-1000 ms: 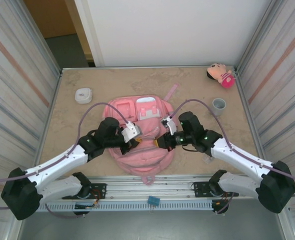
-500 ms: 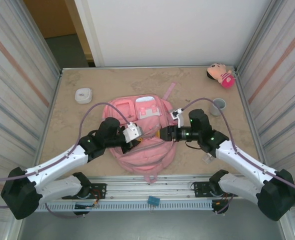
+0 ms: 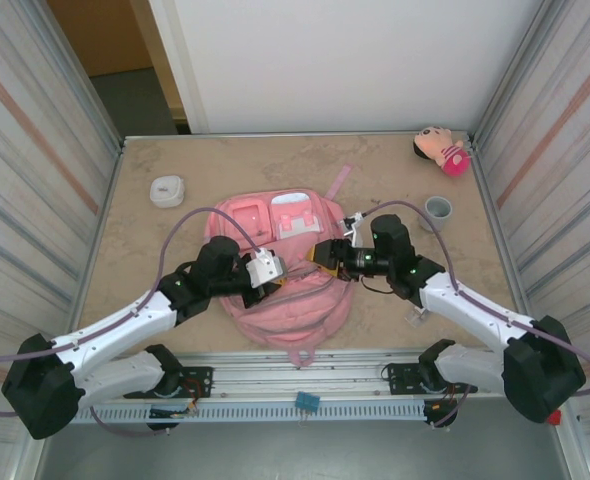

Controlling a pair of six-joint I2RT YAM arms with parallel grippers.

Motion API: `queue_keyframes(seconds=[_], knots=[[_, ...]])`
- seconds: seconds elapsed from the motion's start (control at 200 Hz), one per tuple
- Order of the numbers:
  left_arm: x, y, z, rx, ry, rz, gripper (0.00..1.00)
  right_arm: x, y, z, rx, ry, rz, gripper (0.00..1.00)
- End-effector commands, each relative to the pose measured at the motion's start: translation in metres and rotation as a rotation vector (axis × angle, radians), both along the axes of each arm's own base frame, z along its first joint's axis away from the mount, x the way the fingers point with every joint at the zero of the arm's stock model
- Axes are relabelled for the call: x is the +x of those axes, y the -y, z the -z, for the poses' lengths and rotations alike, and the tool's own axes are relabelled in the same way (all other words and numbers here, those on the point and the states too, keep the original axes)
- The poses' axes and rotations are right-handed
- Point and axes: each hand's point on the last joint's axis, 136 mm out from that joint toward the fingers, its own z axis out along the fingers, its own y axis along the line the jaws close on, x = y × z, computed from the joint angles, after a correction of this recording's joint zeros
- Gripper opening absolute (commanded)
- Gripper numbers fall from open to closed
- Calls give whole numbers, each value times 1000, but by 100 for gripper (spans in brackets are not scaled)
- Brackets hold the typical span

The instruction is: Pack the student bag

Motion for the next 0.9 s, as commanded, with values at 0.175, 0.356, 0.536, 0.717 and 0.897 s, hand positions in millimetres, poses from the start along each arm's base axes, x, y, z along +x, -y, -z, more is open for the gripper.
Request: queue_keyframes(seconds=[0.175,0.356,0.536,0.717,0.897], knots=[[12,10,-43,-101,92,-19,27,6,-17,3,17,-84,63,4],[-9,2,-50,-121,-184,-180,42,20,-12,-11,31,-33,118,0],[-32,-6,-46,-237,-432,-438,47,18,-20,-17,36,-19,82,0],[-44,-3,-22,-340,-638,-609,56,11,-29,-23,44,-10,49,0],[-30,1,-16,-404,-605,-659,62,4,-37,-26,46,-7,24,0]])
